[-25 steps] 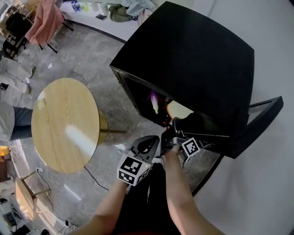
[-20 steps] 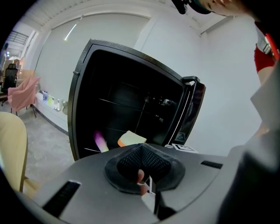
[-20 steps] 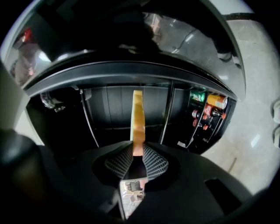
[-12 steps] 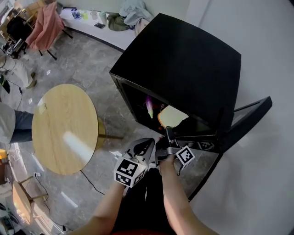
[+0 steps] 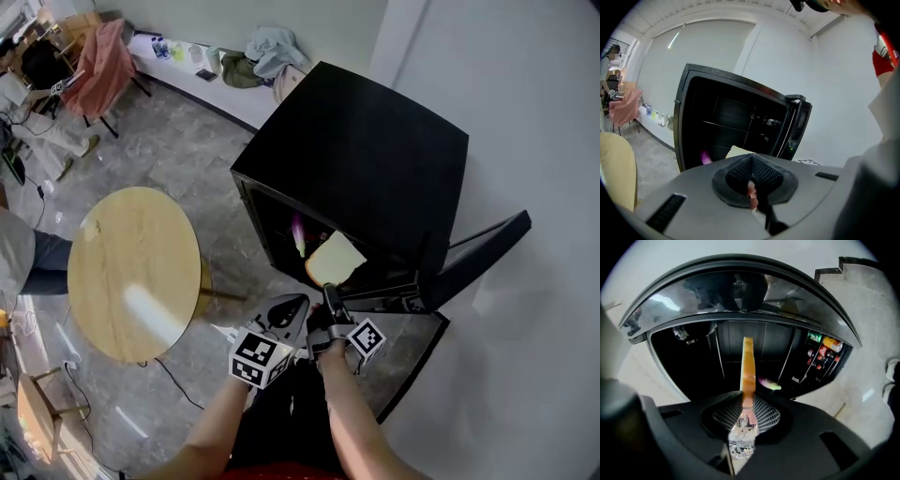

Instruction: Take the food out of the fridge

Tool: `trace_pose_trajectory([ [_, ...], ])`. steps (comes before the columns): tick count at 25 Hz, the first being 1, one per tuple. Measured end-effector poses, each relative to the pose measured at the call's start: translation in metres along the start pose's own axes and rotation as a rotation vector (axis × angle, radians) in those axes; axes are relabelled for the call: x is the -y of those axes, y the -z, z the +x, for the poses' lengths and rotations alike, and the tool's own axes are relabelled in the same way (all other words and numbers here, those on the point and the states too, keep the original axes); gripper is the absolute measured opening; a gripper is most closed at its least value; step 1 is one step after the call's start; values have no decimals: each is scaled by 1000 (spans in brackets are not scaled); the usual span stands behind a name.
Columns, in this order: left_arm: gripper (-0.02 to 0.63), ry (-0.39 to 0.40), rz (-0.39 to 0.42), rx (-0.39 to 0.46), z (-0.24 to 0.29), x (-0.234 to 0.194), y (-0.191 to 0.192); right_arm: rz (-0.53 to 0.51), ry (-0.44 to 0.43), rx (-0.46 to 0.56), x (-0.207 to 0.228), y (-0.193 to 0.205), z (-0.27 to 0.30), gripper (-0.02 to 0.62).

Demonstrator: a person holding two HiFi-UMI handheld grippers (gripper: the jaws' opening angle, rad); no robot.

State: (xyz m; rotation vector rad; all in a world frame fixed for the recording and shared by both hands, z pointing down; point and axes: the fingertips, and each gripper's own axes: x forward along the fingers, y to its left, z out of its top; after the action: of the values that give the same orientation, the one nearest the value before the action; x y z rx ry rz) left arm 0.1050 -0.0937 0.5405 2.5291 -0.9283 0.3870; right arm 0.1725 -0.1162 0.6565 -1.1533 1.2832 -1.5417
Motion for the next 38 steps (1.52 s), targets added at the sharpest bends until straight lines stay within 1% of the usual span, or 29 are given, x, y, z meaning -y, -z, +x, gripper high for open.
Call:
trace_pose_trajectory([
  [7, 2, 14, 16, -11, -23, 10, -4, -32, -30, -90, -26, 19, -21, 74],
  [15, 2, -29, 6, 32, -51, 3, -20, -111, -52, -243, -57, 51, -44, 74],
  [20, 2, -89, -30, 81, -85, -13, -29, -145, -81, -337, -77, 82, -47, 74],
  [26, 2, -173, -74, 122, -128, -32, -27, -186, -99, -466, -91, 122, -34, 74],
  [34, 2, -321, -131, 183, -189, -61, -17, -201, -118, -654, -100, 192, -15, 74],
  [38, 2, -400, -159, 208, -222, -78, -11, -233, -119, -738, -99, 227, -7, 74],
])
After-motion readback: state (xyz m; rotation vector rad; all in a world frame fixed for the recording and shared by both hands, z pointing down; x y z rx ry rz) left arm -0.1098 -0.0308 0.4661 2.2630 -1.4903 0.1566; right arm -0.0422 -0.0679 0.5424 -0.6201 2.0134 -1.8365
